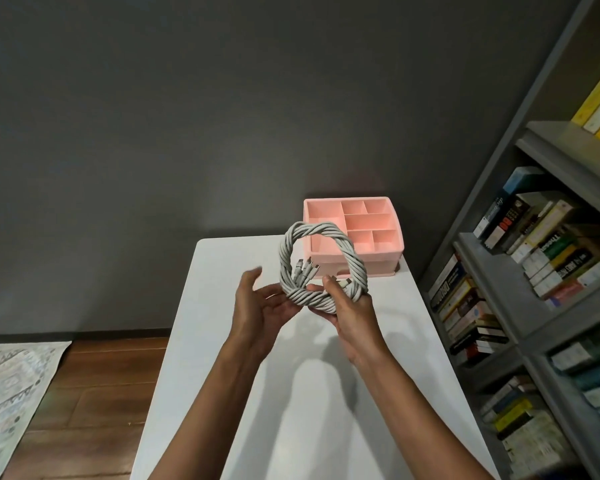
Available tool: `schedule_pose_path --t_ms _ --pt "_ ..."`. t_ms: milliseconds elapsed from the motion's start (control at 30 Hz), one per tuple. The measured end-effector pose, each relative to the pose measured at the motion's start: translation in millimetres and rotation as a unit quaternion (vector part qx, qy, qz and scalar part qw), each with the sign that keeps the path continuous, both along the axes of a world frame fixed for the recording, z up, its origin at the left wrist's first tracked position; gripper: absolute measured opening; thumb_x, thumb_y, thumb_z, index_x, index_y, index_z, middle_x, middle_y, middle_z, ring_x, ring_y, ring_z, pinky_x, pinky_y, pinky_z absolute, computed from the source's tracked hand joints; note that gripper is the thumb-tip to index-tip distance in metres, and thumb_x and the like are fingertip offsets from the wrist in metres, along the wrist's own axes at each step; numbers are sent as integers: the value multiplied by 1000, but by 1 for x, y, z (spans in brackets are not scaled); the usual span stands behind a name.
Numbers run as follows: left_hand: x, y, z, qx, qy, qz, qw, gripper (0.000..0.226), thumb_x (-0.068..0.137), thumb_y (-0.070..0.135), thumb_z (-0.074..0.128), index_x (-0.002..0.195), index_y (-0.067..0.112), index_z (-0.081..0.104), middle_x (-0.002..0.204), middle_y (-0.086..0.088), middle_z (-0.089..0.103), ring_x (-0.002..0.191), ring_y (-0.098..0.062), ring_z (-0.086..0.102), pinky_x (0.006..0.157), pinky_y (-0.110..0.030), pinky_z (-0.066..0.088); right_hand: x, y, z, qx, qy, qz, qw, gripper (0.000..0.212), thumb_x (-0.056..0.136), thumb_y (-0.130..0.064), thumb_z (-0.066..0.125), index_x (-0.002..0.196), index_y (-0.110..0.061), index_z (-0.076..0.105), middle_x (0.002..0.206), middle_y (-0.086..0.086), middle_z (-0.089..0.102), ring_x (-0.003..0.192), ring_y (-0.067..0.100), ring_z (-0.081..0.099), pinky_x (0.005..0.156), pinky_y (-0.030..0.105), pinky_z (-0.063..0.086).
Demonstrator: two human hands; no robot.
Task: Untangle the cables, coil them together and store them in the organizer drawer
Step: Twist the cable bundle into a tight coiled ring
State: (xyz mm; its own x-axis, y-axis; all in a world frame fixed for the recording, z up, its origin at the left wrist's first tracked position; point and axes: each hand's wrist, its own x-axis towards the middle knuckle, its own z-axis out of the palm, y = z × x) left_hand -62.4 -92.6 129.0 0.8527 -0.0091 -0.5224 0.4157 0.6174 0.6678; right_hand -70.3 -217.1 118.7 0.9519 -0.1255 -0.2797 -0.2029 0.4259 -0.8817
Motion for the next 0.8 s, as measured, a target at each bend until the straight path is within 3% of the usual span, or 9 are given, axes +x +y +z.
schedule_pose_path --t_ms 67,167,300,400,567,700,800 --pt "2 -1 0 68 -38 -32 996 54 95 46 47 96 -4 67 93 -18 72 86 -26 70 82 -35 54 1 0 -1 8 1 16 1000 11 94 -9 55 99 -17 61 74 2 74 74 12 71 74 34 59" --pt "1 -3 -3 146 -77 -53 985 44 97 40 48 101 2 69 96 -12 74 90 -20 71 78 -27 54 3 0 -1 33 18 30 999 12 94 -7 55 97 -16 62 76 5 74 76 14 72 75 35 60" --pt "-2 -4 -5 217 -143 -80 962 48 100 40 37 102 5 69 96 -10 75 93 -17 71 75 -23 53 6 -4 -3 46 34 31 998 12 94 -5 54 97 -13 62 75 7 73 74 14 72 69 32 60" --pt "2 -8 -4 253 -169 -95 948 47 99 36 42 101 -2 68 94 -15 74 89 -20 71 75 -23 54 7 -4 -3 25 24 26 999 13 94 -5 54 93 -15 62 74 5 74 74 17 72 72 34 60" --pt "6 -3 -5 222 -187 -99 952 33 101 22 41 104 -1 65 95 -12 73 88 -18 71 72 -22 54 13 -7 -3 51 63 68 994 12 94 -5 54 101 -10 63 76 7 73 72 17 72 64 31 60" --pt "4 -1 -6 154 -206 -143 956 30 101 20 39 96 4 64 82 0 72 83 -10 68 72 -20 52 19 -15 -3 95 139 104 980 5 92 -4 56 94 -4 60 70 11 72 62 17 71 54 30 59" --pt "4 10 -7 115 -221 -187 950 28 99 13 40 92 4 65 86 -4 72 86 -12 68 76 -22 52 24 -20 -4 86 157 138 974 3 91 -4 57 91 -3 60 68 11 71 58 17 70 53 29 58"
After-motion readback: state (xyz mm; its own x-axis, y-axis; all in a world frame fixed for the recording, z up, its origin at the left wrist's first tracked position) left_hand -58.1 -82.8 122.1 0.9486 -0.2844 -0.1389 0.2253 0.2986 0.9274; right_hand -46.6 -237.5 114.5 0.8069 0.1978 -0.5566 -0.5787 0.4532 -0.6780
